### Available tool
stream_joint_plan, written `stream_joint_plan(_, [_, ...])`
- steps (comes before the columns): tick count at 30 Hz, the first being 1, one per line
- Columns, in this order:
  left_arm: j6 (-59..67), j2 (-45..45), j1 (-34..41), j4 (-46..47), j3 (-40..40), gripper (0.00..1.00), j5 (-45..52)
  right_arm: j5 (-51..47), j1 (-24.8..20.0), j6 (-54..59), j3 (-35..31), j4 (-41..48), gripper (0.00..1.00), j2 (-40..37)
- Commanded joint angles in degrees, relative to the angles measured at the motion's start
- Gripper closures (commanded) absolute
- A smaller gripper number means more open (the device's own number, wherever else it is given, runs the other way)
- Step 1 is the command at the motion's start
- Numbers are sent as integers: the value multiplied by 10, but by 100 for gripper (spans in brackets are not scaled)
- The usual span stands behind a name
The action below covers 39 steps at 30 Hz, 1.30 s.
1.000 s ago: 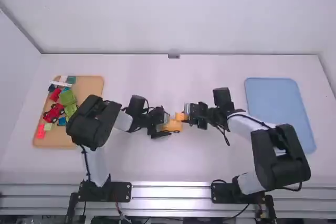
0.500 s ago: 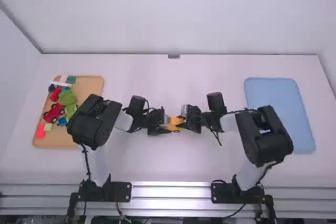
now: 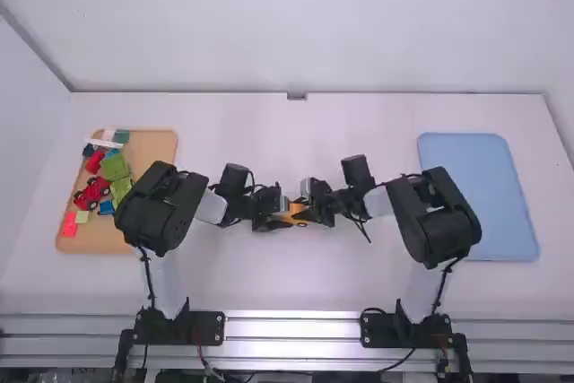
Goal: Assemble lego blocks to make yellow taxi
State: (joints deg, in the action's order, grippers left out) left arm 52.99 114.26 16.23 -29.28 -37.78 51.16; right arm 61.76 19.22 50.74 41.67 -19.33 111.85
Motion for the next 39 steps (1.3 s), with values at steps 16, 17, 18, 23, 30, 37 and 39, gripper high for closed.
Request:
stream_joint_plan(16, [4, 7, 0, -2, -3, 65, 4, -79, 26, 32, 7, 49, 94, -5])
stream_joint_plan(17, [4, 7, 0, -2, -3, 65, 4, -94, 33, 30, 7, 48, 94, -5])
stream_joint_plan(18, [4, 7, 0, -2, -3, 65, 4, -104, 38, 31, 7, 49, 95, -5])
stream_joint_plan(23, [-23, 7, -1, -11, -2, 66, 3, -150, 63, 18, 7, 48, 97, -5])
stream_joint_plan(30, [-22, 7, 0, -13, -3, 66, 4, -99, 47, 32, 19, 49, 97, -8])
stream_joint_plan(37, [-22, 7, 0, -12, -2, 67, 3, -1, 10, 88, 32, 79, 98, -47])
stream_joint_plan(39, [-22, 7, 0, -12, -2, 67, 3, -8, 6, 82, 33, 79, 97, -51])
